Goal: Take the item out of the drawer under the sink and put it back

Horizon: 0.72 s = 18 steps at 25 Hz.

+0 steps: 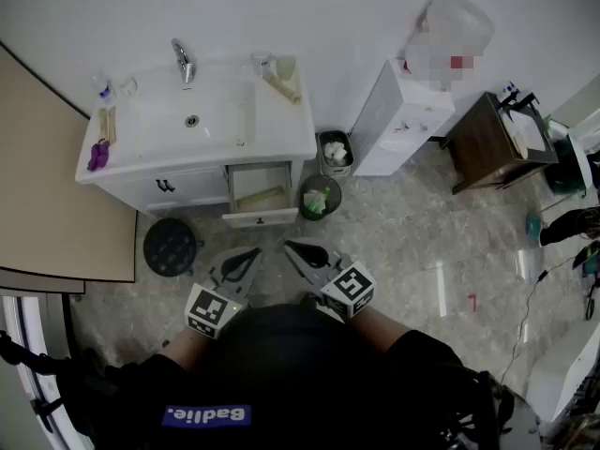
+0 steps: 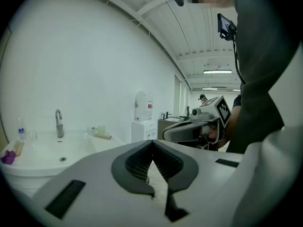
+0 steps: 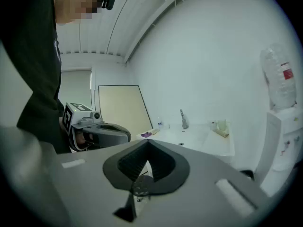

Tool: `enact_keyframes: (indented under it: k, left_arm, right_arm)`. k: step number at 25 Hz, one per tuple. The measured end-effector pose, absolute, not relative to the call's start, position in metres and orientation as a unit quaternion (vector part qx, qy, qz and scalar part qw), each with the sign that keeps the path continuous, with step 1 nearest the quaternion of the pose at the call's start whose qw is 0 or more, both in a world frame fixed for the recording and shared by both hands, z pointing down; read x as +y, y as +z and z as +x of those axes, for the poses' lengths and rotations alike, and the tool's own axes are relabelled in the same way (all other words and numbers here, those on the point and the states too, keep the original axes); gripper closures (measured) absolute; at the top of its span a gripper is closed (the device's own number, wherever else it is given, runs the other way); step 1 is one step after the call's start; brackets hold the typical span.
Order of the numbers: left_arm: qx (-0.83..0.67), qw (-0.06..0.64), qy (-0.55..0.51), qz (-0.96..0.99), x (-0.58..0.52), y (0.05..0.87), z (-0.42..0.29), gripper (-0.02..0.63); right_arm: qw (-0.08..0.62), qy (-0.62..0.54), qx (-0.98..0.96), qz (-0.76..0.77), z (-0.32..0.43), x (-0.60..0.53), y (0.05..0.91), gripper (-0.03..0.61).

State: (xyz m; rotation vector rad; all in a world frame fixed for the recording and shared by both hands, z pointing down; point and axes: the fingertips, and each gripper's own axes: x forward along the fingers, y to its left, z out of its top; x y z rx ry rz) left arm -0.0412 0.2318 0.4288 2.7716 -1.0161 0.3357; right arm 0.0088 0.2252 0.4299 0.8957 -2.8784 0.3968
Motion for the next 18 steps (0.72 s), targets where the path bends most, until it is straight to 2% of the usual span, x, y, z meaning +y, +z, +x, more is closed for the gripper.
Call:
enact_keyframes:
  k: [18]
  left_arm:
    - [-0.359,0.088,0.124,0.921,0.232,0.434,-0.026,0.606]
  right_arm:
    - [0.043,0.133,-0.954,0.265,0.016,0.228,0.433,0.577]
